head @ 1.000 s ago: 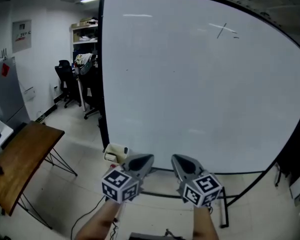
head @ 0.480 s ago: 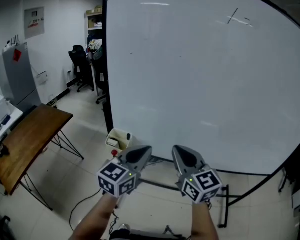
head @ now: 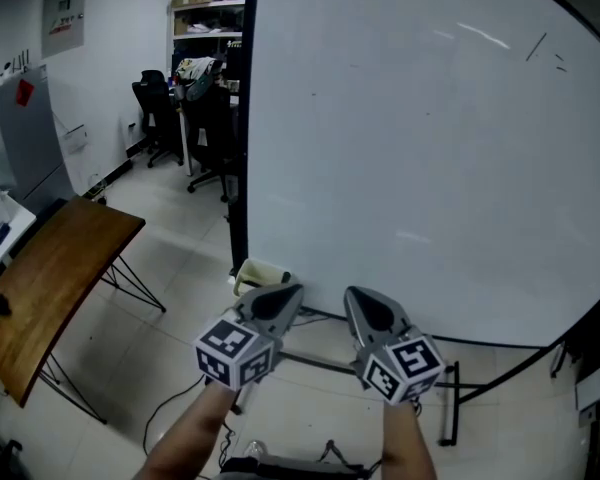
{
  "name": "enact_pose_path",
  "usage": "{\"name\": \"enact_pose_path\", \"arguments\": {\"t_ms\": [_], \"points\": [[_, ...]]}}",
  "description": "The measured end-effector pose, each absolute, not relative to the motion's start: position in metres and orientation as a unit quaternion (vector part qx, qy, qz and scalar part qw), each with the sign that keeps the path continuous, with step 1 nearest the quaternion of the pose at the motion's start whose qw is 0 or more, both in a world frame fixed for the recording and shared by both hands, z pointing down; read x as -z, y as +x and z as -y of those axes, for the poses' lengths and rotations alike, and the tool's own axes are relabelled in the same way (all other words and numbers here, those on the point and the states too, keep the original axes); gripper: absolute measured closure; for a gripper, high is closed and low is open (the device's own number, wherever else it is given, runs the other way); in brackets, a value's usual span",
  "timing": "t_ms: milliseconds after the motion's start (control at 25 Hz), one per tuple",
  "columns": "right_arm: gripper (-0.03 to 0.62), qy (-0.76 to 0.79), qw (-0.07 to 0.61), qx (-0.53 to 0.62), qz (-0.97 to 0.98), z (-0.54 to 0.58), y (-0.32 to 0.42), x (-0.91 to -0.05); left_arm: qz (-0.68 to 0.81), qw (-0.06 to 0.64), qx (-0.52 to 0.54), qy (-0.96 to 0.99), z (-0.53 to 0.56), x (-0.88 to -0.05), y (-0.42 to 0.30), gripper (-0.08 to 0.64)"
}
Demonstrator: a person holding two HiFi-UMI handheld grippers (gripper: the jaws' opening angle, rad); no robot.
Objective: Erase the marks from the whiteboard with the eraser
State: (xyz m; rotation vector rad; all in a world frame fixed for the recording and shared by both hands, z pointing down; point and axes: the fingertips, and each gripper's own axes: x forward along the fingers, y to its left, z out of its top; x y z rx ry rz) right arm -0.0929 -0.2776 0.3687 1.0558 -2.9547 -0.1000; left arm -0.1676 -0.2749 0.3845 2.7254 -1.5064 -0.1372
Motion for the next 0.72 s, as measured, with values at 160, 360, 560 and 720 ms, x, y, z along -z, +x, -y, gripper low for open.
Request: {"name": "enact_pose_path", "arguments": {"t_ms": [160,360,560,720], "points": [[0.595,0.347,0.013,0.034,0.937,0.278,-0.113,-0.368,0.472,0.020,0.041,0.880,0.283,-0.386,-0.184,0.557],[0.595,0.354,0.016,0.027,0.935,0.282,-0.124,-0.372,0.474,0.022,0.040,0.879,0.289,-0.388,-0.192,0.557],[0.595,0.333,0.029,0.015,0.942,0.286,-0.126,-0.387,0.498,0.039,0.040,0.866,0.294,-0.402,-0.195,0.557],[0.595,0.314,0.035,0.009,0.949,0.286,-0.126,-0.394,0.516,0.045,0.038,0.854,0.294,-0.408,-0.195,0.557]]}}
